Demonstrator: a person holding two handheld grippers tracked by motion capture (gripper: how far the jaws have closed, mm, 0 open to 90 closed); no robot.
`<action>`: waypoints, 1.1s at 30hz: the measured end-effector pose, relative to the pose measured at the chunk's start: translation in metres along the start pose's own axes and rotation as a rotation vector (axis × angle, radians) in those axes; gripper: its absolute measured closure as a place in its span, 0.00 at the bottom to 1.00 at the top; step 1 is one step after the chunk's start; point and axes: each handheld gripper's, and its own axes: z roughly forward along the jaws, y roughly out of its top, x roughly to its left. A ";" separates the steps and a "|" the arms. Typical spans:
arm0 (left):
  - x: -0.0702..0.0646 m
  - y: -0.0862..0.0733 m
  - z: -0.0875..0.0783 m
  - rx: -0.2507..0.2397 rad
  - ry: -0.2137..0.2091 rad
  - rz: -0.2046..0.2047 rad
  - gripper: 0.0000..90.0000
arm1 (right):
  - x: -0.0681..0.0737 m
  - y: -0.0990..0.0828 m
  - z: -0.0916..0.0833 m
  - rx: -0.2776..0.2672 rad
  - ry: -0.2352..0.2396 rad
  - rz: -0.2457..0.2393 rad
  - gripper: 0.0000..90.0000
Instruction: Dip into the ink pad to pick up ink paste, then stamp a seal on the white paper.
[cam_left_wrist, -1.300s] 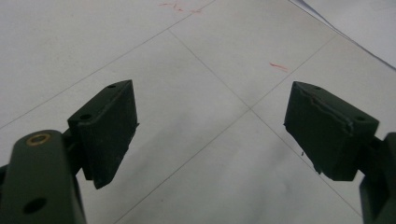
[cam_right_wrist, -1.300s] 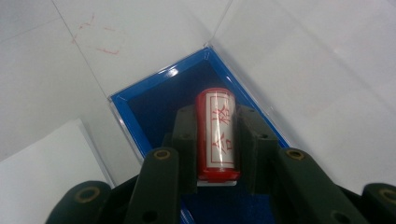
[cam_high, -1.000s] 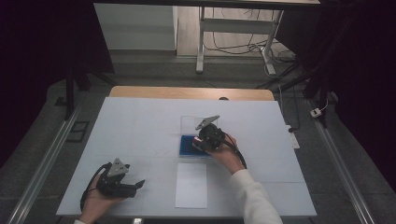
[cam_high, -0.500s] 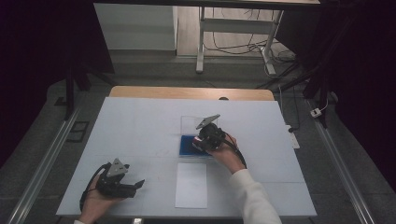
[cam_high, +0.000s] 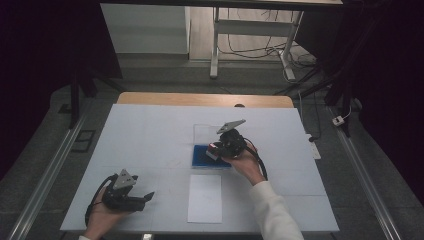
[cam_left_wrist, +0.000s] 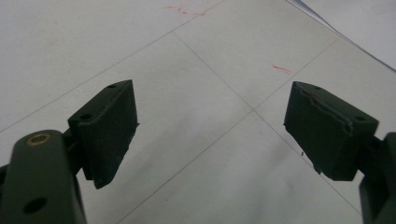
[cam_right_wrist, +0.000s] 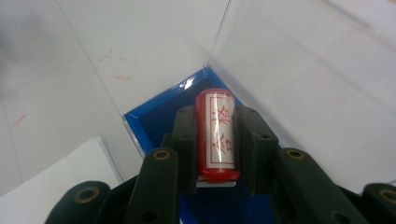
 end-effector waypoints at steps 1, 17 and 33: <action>0.000 0.000 0.001 0.003 0.001 0.000 0.20 | 0.000 0.000 -0.003 -0.007 -0.003 -0.007 0.78; 0.001 -0.001 0.000 0.004 0.003 -0.004 0.20 | 0.008 -0.002 -0.026 -0.023 -0.025 -0.038 0.78; 0.002 -0.001 0.000 0.007 -0.001 -0.006 0.20 | 0.021 -0.013 -0.047 -0.063 -0.017 -0.042 0.78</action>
